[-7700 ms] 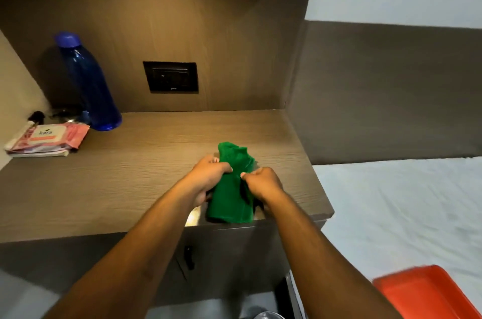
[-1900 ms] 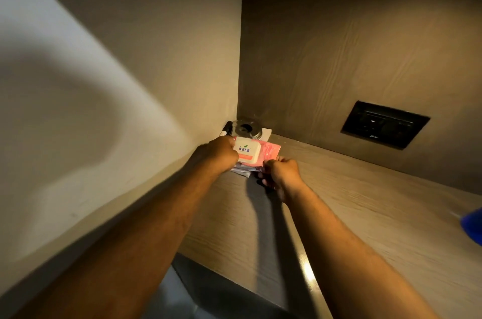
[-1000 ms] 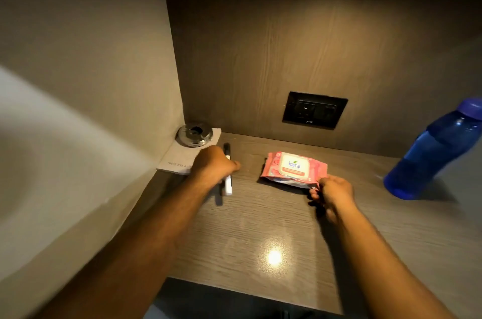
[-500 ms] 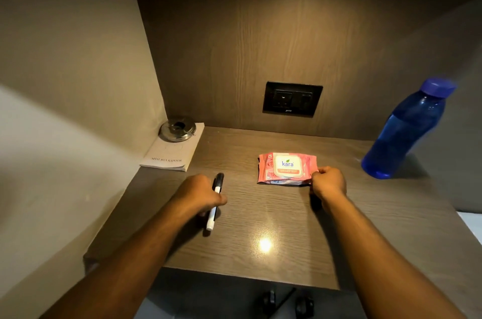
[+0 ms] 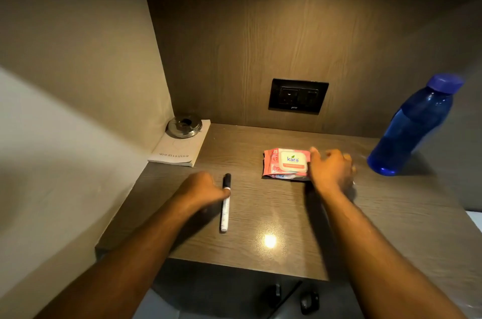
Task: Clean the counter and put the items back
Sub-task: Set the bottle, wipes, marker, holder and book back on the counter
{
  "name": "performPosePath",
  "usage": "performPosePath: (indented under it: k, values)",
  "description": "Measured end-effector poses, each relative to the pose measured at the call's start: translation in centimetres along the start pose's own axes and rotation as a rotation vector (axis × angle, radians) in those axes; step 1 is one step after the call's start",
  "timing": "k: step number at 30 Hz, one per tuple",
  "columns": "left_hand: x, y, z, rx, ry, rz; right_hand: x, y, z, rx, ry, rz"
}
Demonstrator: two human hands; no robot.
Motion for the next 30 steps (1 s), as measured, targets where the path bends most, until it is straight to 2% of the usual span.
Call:
performPosePath:
  k: [3, 7, 9, 12, 14, 17, 22, 26, 30]
  values:
    - [2.2, 0.5, -4.0, 0.034, 0.166, 0.009, -0.4, -5.0, 1.2, 0.126, -0.032, -0.213]
    - [5.7, 1.3, -10.4, 0.056, 0.409, 0.057, -3.0, -12.5, 5.8, 0.246, -0.245, -0.384]
    - [7.3, 1.5, -11.7, 0.040, 0.430, 0.081, -4.4, -14.6, 8.8, 0.250, -0.394, -0.371]
    - [9.5, 1.6, -12.0, 0.067, 0.415, 0.097, -6.1, -15.7, 12.4, 0.092, -0.562, -0.382]
    - [10.5, 1.7, -11.6, 0.141, 0.413, 0.115, -6.7, -16.3, 13.5, 0.029, -0.573, -0.454]
    - [11.9, 1.3, -10.9, 0.188, 0.402, 0.097, -6.4, -17.9, 15.0, 0.086, -0.562, -0.550]
    - [12.4, 0.4, -11.1, 0.061, 0.440, 0.117, -4.4, -20.7, 17.0, 0.306, -0.536, -0.401]
    - [10.8, 0.4, -10.6, 0.042, 0.355, 0.199, -4.5, -20.9, 18.4, 0.465, -0.553, -0.244]
    - [9.2, 2.1, -8.6, -0.131, 0.241, 0.357, -3.7, -18.0, 16.9, 0.519, -0.479, -0.099]
Point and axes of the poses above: each hand's wrist, its own x-axis towards the middle knuckle, its own z-axis out of the palm, y = z × x, the point moved 6 cm from there along x, towards the middle knuckle, and after that the axes turned 11 degrees about -z, right-handed, at the moved point
